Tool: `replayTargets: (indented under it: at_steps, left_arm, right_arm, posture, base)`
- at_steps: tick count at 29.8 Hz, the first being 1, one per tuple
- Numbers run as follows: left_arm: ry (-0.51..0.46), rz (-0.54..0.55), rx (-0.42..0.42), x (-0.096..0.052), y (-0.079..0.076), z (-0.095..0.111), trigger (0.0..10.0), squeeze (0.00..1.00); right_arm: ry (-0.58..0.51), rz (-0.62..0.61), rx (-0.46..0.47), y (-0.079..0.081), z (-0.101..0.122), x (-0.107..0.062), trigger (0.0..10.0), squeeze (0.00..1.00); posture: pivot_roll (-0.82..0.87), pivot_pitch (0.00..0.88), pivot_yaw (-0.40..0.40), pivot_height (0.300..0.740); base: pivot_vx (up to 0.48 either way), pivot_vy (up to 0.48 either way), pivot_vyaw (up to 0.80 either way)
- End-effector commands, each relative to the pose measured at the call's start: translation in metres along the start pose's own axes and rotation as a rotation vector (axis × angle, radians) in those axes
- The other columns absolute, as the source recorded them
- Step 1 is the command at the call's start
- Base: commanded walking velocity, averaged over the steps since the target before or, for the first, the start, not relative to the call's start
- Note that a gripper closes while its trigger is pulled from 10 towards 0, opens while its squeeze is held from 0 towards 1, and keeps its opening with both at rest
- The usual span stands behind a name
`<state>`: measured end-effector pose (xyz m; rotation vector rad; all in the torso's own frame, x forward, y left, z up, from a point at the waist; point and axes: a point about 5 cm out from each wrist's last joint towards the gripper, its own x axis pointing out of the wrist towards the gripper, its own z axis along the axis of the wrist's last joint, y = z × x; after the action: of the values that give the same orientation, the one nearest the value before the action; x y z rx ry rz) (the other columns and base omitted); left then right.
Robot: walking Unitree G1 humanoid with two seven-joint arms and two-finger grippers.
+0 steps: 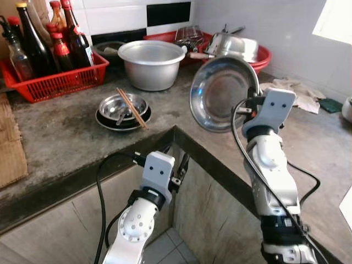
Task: Kitchen organization
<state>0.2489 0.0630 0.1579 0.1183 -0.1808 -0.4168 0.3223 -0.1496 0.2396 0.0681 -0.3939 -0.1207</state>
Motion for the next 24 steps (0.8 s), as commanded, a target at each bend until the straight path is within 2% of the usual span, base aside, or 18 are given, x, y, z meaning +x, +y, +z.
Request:
replayTargets:
  at_steps: [1,3,9,11,12,13,14,19,20,24]
  left_arm:
    - [-0.018,-0.007,-0.004,0.001,-0.001,0.004,10.0,0.00]
    - [-0.027,-0.013,-0.007,0.002,-0.001,0.005,10.0,0.00]
    - [-0.032,-0.016,-0.007,0.002,-0.002,0.006,10.0,0.00]
    - [-0.039,-0.017,-0.007,0.003,-0.002,0.007,10.0,0.00]
    - [-0.048,-0.018,-0.006,0.004,-0.001,0.008,10.0,0.00]
    - [-0.048,-0.018,-0.006,0.004,-0.001,0.008,10.0,0.00]
    - [-0.054,-0.019,-0.005,0.004,-0.001,0.009,10.0,0.00]
    - [-0.058,-0.019,-0.004,0.004,-0.001,0.010,10.0,0.00]
    - [-0.058,-0.019,-0.003,0.004,-0.001,0.010,10.0,0.00]
    - [-0.058,-0.020,-0.003,0.004,-0.001,0.010,10.0,0.00]
  right_arm:
    - [-0.055,0.005,-0.009,-0.002,0.008,-0.008,0.0,0.00]
    - [-0.054,-0.018,0.005,-0.004,0.006,-0.017,0.0,0.00]
    - [-0.060,-0.029,-0.003,-0.003,0.008,-0.022,0.0,0.00]
    - [-0.085,-0.025,-0.032,-0.002,0.010,-0.023,0.0,0.00]
    - [-0.100,-0.018,-0.081,-0.001,0.010,-0.027,0.0,0.00]
    - [-0.100,-0.018,-0.081,-0.001,0.010,-0.027,0.0,0.00]
    - [-0.107,-0.006,-0.117,0.001,0.010,-0.029,4.6,0.00]
    - [-0.108,0.003,-0.141,0.002,0.010,-0.032,4.6,0.00]
    - [-0.104,0.009,-0.152,0.003,0.009,-0.033,10.0,0.00]
    - [-0.100,0.015,-0.145,0.003,0.010,-0.034,10.0,0.00]
  posture:
    - [0.02,0.000,-0.040,0.740]
    - [0.01,0.000,-0.034,0.740]
    - [0.01,0.000,-0.034,0.740]
    - [0.01,0.000,-0.028,0.740]
    - [0.01,0.000,-0.028,0.740]
    - [0.01,0.000,-0.028,0.740]
    - [0.01,0.000,-0.028,0.740]
    - [0.01,0.000,-0.028,0.740]
    - [0.01,0.000,-0.025,0.740]
    - [0.01,0.000,-0.029,0.740]
  base:
    - [0.000,0.000,0.00]
    - [0.000,0.000,0.00]
    - [0.000,0.000,0.00]
    - [0.000,0.000,0.00]
    - [0.000,0.000,0.00]
    - [0.000,0.000,0.00]
    - [0.000,0.000,0.00]
    - [0.000,0.000,0.00]
    - [0.000,0.000,0.00]
    - [0.000,0.000,0.00]
